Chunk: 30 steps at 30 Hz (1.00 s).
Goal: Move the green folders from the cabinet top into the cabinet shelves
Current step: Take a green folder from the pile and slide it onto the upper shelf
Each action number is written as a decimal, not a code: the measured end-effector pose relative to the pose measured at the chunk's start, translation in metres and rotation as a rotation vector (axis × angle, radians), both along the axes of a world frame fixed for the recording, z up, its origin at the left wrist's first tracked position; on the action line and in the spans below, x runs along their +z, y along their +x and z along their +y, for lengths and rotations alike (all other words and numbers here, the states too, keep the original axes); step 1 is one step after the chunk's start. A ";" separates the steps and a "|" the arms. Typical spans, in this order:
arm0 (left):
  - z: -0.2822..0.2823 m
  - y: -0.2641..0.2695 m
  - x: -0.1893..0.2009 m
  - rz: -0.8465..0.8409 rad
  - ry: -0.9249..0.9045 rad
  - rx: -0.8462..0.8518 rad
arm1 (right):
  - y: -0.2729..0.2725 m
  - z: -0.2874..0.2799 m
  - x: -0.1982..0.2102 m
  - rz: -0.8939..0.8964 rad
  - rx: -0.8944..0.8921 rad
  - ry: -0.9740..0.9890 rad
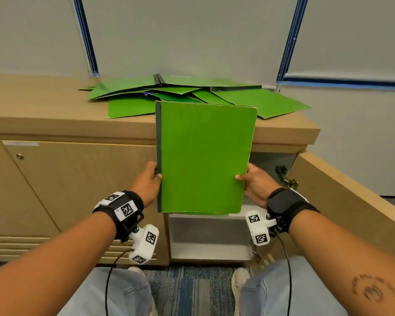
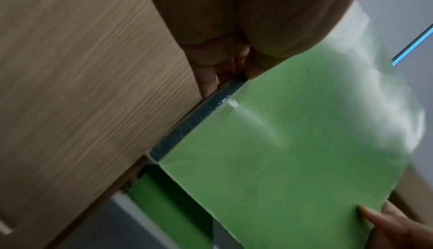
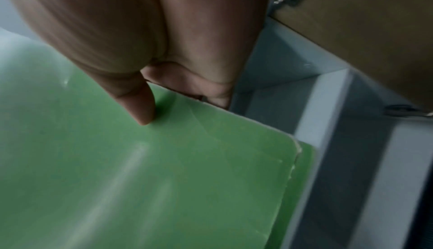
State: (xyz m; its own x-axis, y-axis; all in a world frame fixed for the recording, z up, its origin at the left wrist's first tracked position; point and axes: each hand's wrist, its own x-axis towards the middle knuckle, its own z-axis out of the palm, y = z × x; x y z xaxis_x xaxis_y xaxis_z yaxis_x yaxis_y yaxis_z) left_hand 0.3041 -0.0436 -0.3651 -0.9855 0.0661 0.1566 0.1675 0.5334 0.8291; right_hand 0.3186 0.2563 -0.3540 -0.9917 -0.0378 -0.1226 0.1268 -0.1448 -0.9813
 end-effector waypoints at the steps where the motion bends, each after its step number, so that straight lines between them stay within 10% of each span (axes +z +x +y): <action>1: 0.001 -0.001 -0.013 -0.021 -0.034 0.017 | -0.001 0.001 -0.014 -0.031 0.005 0.012; 16: 0.034 -0.035 -0.141 -0.249 -0.098 0.007 | -0.039 0.024 -0.150 -0.285 -0.041 0.022; 24: 0.057 -0.052 -0.150 0.039 -0.952 -0.466 | -0.119 0.024 -0.171 -0.264 -0.174 0.201; 30: 0.063 -0.085 -0.157 -0.150 -1.053 -0.588 | -0.166 0.023 -0.197 -0.236 -0.010 0.716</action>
